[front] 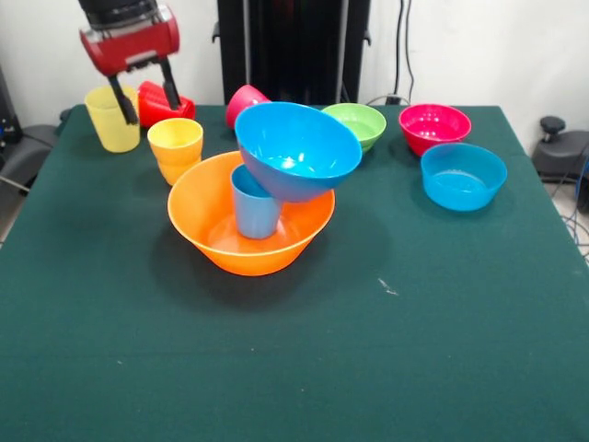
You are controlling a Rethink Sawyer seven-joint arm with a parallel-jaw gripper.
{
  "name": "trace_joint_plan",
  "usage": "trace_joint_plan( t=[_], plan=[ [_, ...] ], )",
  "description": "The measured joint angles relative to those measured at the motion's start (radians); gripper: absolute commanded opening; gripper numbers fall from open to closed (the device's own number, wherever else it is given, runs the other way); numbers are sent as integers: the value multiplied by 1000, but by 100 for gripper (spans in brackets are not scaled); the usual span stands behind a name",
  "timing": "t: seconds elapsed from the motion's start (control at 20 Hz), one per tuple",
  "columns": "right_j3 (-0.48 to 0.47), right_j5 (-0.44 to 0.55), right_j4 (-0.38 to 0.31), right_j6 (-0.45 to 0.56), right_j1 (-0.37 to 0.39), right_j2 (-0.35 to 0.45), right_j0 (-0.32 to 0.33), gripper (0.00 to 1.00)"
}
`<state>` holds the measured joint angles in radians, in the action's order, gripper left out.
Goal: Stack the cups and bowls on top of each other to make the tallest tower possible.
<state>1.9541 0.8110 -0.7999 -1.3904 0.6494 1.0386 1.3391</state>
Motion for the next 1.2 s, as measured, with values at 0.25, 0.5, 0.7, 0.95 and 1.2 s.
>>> trace_joint_plan(
  t=[0.25, 0.5, 0.7, 0.95, 1.2],
  plan=[
    [28, -15, 65, 0, 66, 82, 64, 100],
    [44, -15, 148, 0, 139, 147, 87, 100],
    [44, -15, 167, 0, 162, 157, 68, 100],
    [34, 5, 212, 0, 167, 179, 60, 100],
    [-29, 105, 289, 4, 167, 215, 62, 100]
  ],
)
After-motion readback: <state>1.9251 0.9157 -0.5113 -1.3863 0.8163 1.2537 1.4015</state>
